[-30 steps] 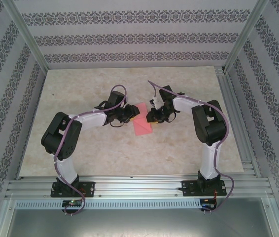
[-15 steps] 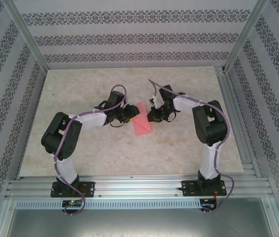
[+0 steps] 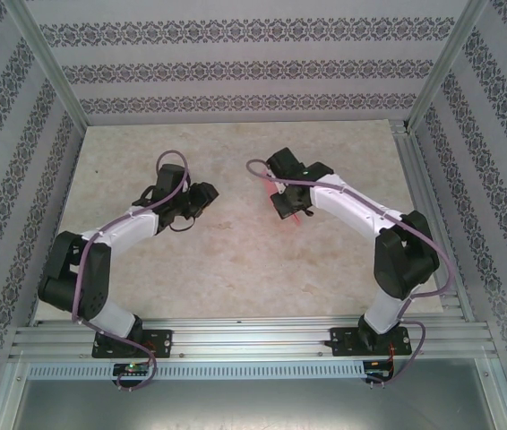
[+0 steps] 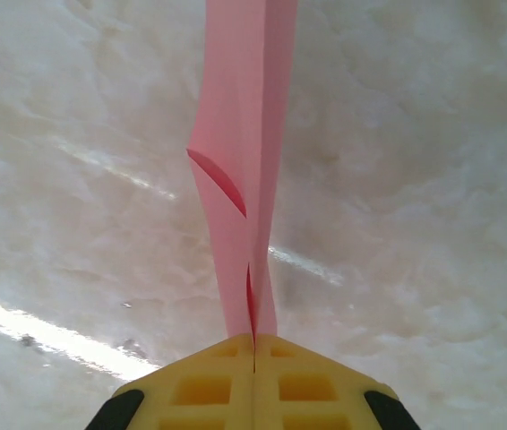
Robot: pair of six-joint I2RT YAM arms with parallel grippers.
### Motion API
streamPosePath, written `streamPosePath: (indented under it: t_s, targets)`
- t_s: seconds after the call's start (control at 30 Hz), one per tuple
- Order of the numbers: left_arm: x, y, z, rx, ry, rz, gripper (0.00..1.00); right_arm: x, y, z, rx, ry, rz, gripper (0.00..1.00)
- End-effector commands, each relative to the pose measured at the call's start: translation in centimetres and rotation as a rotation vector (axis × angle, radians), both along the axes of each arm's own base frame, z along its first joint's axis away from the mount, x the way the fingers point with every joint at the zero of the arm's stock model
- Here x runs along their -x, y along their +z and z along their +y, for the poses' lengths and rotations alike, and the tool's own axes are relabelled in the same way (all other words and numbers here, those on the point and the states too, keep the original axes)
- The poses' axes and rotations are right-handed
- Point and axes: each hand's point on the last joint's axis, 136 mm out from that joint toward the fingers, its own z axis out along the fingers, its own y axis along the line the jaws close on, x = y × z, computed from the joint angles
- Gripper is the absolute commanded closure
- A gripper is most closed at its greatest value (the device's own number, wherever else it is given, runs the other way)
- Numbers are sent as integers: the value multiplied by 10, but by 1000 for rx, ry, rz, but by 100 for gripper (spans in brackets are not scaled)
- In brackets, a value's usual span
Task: Fold a paper plane with a square sheet of paper (pick it up from the middle)
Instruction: Turn over the paper at the center of the table.
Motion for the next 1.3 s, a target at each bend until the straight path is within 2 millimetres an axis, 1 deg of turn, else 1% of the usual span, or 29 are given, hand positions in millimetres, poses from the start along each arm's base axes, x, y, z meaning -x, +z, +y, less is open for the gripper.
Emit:
streamPosePath:
  t_s: [0.0,0.03,0.07,0.13,0.2,0.3,0.33,0.4,0.43,0.47,0.5,0.53,0.57,0.6,0.63,0.67,0.7,0.73,0.77,0.8,0.83,0.9,0.97,1.0,1.07,1.1,1.17,1.2,1.27]
  targets:
    - [9,-11,33,-21,77,53,61,5,-15,-13,276,12,-48,97]
    - [10,-12,40,-23,91,57,61,8,-19,-6,284,9,-41,97]
    - [11,-11,49,-24,110,55,61,12,-26,6,282,22,-26,97]
    - [14,-12,64,-23,147,58,60,20,-34,29,294,56,-31,93]
    - [17,-12,80,-20,182,63,60,32,-45,58,273,99,-7,92]
    - [20,-12,98,-11,222,66,60,49,-63,95,228,129,57,91]
    - [21,-12,103,-7,230,68,60,54,-68,106,204,136,78,89]
    - [22,-10,110,-1,238,67,60,64,-72,126,152,144,111,80]
    - [23,-9,112,-3,240,65,60,67,-74,132,122,145,124,74]
    - [23,-8,113,-6,236,62,59,70,-72,138,88,147,139,63]
    - [23,-6,112,-7,226,59,58,72,-68,143,57,150,148,58]
    - [23,-6,111,-6,217,60,58,74,-64,147,21,163,164,58]
    - [22,-4,109,-2,206,55,58,75,-55,149,-17,167,171,57]
    - [22,-2,107,8,193,45,57,76,-44,150,-69,165,168,52]
    - [21,-2,104,19,182,39,57,77,-34,151,-121,162,166,43]
    - [19,1,99,35,164,26,57,78,-23,152,-199,164,178,43]
    - [17,7,91,54,134,0,56,77,-10,148,-270,152,182,45]
    - [17,11,81,66,107,-14,55,74,-2,139,-314,118,169,44]
    - [17,16,66,69,65,-31,54,68,7,128,-374,69,151,41]
    - [17,20,48,66,8,-46,53,63,9,113,-437,13,152,38]
    - [17,22,32,62,-45,-48,53,58,12,104,-507,-35,151,37]
    - [19,19,-5,53,-152,-29,58,47,3,78,-672,-163,200,39]
    - [22,12,-37,50,-230,-12,61,39,-9,59,-798,-269,254,41]
    - [22,6,-51,49,-259,5,63,39,-15,54,-848,-300,282,42]
    - [25,0,-78,55,-332,18,66,36,-24,42,-892,-358,286,43]
    - [29,-6,-89,33,-363,37,66,35,-29,36,-909,-385,286,43]
    - [35,-28,-91,-76,-370,115,66,33,-34,31,-951,-420,296,42]
    - [39,-40,-87,-140,-366,162,67,34,-36,32,-979,-425,311,43]
    - [45,-56,-80,-207,-353,214,64,37,-39,34,-1006,-428,332,43]
